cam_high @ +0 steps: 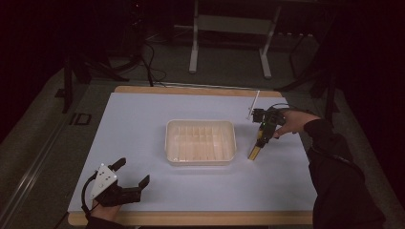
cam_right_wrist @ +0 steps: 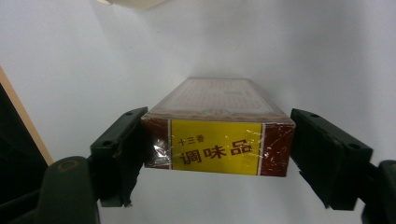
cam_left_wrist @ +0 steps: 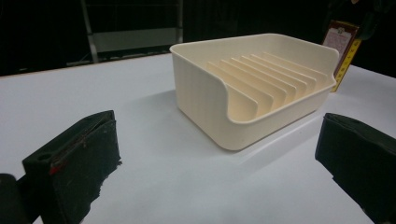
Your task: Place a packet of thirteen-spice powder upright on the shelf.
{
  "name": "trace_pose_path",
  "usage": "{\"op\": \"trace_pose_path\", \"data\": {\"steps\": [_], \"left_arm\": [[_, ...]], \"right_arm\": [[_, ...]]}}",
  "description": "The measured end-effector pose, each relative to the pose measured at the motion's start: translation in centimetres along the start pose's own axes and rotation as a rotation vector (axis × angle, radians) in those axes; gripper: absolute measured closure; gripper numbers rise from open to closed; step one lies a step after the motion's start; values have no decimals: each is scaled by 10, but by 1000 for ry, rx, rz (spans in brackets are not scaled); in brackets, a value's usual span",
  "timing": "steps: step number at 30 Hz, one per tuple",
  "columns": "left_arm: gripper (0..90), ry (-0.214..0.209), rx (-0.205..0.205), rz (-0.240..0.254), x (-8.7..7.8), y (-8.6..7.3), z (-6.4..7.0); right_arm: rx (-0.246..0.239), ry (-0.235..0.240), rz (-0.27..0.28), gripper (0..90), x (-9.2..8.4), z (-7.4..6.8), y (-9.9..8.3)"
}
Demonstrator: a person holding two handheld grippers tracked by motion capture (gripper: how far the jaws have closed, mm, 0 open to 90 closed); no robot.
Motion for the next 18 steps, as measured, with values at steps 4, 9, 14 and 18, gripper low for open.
{"op": "trace_pose_path", "data": {"steps": [4,9,14,18], "left_arm": [[0,1,-3,1,0,0,0],[0,3,-8,-2,0,-1,-1],[0,2,-6,-4,0,-1,-1],[0,3,-8,-4,0,-1,-1]], "right_arm": [[6,21,-14,285,3,0,-1],[3,25,-7,286,5,-1,1],[15,29,-16,286,7,0,2],[-5,5,-24,311,2,0,3]]}}
Point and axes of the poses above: each handheld gripper's, and its own axes: x roughly forward along the jaws, y roughly out of its top, z roughly to its right, the point moved 4 cm from there along x, roughly forward along the jaws, and after that the axes turned 15 degrees about z, right-handed, at the moved point
